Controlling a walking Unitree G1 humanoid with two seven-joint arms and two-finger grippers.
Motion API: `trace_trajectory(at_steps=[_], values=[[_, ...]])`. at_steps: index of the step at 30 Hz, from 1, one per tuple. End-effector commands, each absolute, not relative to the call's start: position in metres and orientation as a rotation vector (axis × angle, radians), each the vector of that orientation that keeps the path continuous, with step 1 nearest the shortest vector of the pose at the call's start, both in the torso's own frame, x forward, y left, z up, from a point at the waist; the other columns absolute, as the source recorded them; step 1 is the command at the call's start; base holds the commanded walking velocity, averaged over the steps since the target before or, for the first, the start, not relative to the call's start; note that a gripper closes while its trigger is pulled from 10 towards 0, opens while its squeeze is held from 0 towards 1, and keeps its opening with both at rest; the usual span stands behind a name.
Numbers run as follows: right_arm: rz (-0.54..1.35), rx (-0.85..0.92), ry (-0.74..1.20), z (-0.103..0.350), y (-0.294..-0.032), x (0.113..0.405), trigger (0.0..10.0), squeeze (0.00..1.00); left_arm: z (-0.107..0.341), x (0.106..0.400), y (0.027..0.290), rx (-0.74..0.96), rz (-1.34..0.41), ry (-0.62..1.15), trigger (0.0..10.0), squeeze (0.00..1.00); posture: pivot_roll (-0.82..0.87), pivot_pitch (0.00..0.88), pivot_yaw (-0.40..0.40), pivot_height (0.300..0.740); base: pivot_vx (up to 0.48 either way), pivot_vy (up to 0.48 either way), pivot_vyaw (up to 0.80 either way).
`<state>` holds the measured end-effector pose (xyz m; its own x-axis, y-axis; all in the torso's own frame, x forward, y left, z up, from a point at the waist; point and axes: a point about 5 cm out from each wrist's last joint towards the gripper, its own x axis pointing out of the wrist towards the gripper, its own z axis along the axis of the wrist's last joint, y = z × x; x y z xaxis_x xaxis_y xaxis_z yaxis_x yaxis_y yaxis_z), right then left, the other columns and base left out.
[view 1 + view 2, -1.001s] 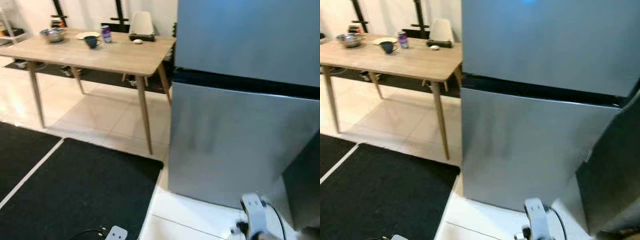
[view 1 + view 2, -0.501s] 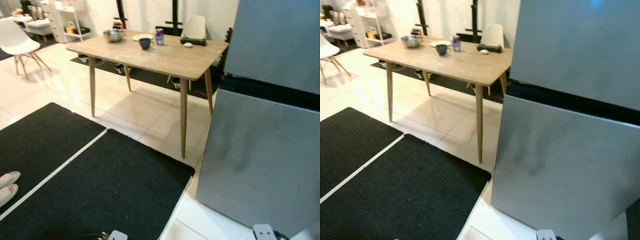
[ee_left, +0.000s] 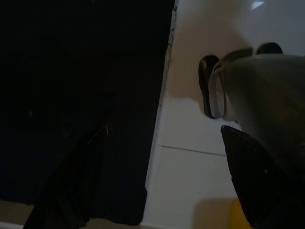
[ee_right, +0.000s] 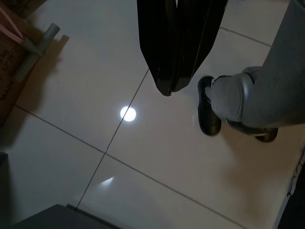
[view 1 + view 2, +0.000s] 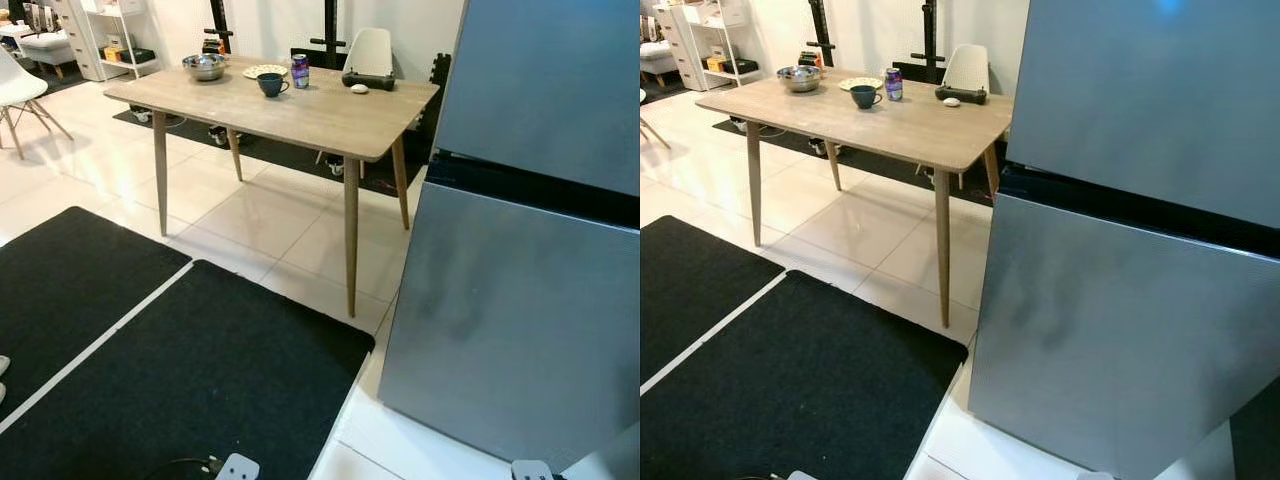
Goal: Restocking fridge
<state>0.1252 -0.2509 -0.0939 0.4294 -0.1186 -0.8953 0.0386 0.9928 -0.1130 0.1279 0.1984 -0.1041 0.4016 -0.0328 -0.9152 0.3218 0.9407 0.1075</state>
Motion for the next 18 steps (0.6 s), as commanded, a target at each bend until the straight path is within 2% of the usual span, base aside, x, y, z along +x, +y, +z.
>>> trace_trajectory(at_steps=[1,8,18], values=[[-0.105,-0.077,1.105,-0.092,-0.250,0.131,10.0,0.00,-0.105,0.128,0.196,0.289,-0.240,1.140,10.0,0.00,-0.06,0.000,-0.016,0.740,0.289,0.000,0.00],[-0.119,-0.047,1.075,-0.090,-0.249,0.137,10.0,0.00,-0.105,0.127,0.196,0.294,-0.244,1.141,10.0,0.00,-0.06,0.000,-0.015,0.740,0.293,0.000,0.00],[-0.149,-0.024,0.984,-0.080,-0.252,0.159,10.0,0.00,-0.105,0.127,0.196,0.298,-0.247,1.140,10.0,0.00,-0.06,0.000,-0.015,0.740,0.428,0.000,0.00]])
